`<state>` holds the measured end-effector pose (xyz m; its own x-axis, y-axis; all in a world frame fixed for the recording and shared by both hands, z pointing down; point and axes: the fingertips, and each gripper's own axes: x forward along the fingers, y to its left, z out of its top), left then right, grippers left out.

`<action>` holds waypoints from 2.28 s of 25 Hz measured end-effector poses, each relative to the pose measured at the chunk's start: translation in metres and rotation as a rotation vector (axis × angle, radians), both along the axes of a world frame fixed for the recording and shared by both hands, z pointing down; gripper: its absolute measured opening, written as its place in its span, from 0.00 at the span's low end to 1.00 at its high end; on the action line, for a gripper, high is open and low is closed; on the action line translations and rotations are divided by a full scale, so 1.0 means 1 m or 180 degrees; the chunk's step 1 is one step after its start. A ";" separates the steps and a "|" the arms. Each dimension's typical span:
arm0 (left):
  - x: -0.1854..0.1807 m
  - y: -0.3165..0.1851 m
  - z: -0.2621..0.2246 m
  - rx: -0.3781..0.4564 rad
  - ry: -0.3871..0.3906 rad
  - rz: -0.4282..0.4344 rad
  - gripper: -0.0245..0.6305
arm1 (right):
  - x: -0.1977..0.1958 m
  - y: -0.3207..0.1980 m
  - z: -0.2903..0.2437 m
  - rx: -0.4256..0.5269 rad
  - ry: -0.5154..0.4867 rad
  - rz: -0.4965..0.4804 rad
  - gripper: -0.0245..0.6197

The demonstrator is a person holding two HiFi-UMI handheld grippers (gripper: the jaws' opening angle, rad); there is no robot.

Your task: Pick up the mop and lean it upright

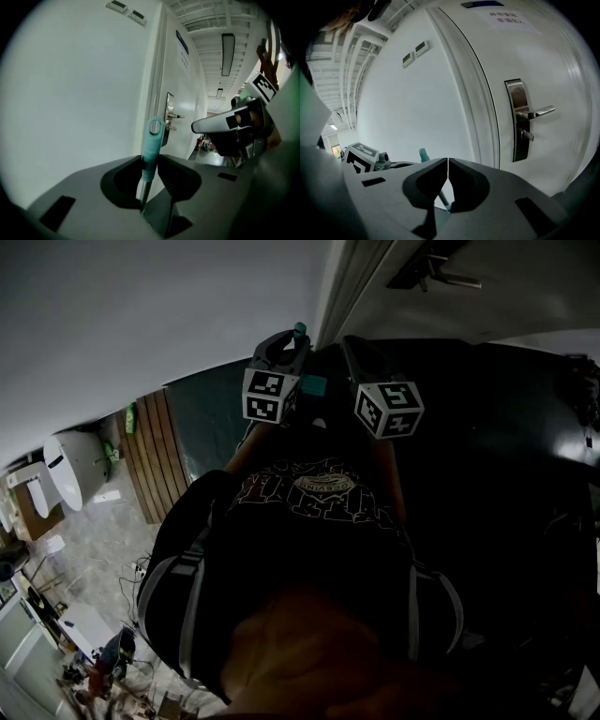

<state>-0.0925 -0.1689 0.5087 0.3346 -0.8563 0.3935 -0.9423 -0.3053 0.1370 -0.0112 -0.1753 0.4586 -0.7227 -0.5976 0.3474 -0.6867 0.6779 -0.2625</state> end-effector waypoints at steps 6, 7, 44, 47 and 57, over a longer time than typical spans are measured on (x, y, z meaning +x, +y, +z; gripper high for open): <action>0.004 0.014 0.002 0.0004 0.0011 -0.0025 0.26 | 0.005 0.004 0.004 -0.0002 0.0009 -0.0015 0.07; 0.003 0.016 0.002 0.0004 0.0017 -0.0032 0.26 | 0.005 0.005 0.003 -0.0001 0.0008 -0.0021 0.07; 0.005 0.008 0.004 0.0025 0.0004 0.0074 0.26 | 0.011 -0.002 0.006 -0.0021 0.0025 0.0093 0.07; 0.006 0.004 0.004 0.0026 -0.0001 0.0097 0.26 | 0.014 -0.004 0.007 -0.0025 0.0034 0.0133 0.07; 0.003 -0.011 0.001 0.0018 0.0004 0.0174 0.26 | 0.012 -0.012 0.004 -0.0037 0.0039 0.0239 0.07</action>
